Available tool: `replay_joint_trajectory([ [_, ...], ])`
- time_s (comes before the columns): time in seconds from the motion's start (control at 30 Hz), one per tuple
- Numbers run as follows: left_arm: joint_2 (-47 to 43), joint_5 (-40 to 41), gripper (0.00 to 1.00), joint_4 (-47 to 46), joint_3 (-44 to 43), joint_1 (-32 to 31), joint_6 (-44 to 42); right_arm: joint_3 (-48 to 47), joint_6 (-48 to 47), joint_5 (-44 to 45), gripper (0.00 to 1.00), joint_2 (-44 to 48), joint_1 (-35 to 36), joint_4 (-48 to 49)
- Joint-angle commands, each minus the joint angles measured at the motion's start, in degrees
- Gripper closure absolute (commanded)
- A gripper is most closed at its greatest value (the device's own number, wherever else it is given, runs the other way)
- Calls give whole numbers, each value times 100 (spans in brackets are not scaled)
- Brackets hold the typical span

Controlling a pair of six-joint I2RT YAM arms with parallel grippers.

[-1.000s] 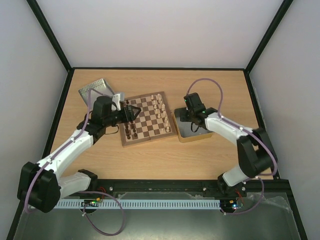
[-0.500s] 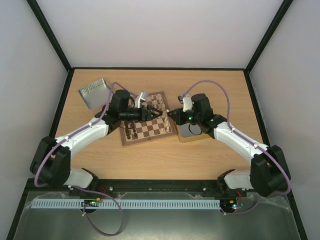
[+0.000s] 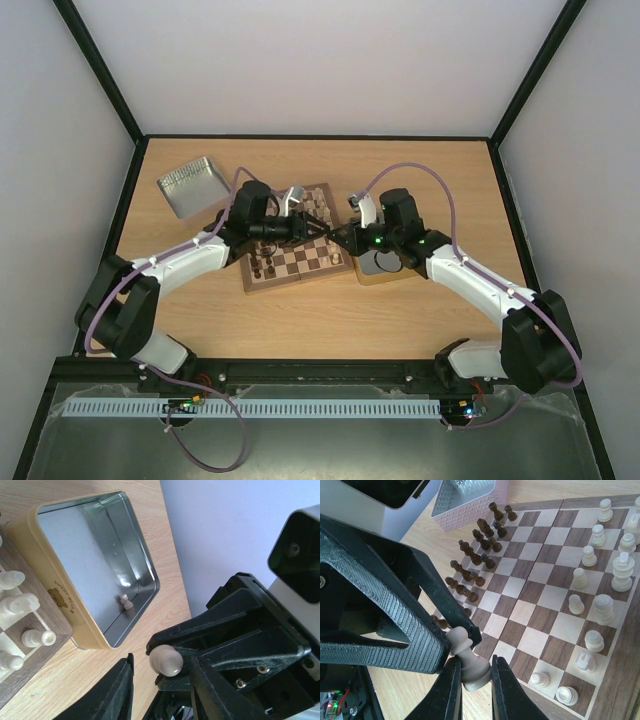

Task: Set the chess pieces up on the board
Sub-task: Place the chess piece on the chessboard.

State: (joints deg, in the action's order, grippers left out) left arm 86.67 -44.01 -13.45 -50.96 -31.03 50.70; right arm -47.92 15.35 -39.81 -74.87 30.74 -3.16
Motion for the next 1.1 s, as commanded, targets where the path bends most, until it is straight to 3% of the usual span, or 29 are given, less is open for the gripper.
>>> replay_joint_trajectory([
  [0.0,54,-89,68,-247,-204,-21,128,-41,-126,-87,93,74,54,37],
  [0.4,121,-115,96,-339,-165,-48,129,-92,-170,3,92,20,107,-62],
  [0.47,77,14,96,-187,-167,-53,-55,-102,-138,111,87,34,107,-87],
  [0.5,41,148,96,-28,-173,-54,-188,-112,-125,177,80,42,107,-129],
  [0.57,-62,611,96,412,-198,-69,-565,-74,-40,423,64,65,107,-133],
  [0.67,-221,1566,96,1193,-221,-79,-1172,77,87,686,52,131,107,-117],
  [0.83,-310,3250,94,1846,-158,-275,-1926,319,573,1799,50,325,107,37],
  [1.07,299,5159,95,1993,-519,-1120,-2496,448,1504,3929,50,539,107,35],
])
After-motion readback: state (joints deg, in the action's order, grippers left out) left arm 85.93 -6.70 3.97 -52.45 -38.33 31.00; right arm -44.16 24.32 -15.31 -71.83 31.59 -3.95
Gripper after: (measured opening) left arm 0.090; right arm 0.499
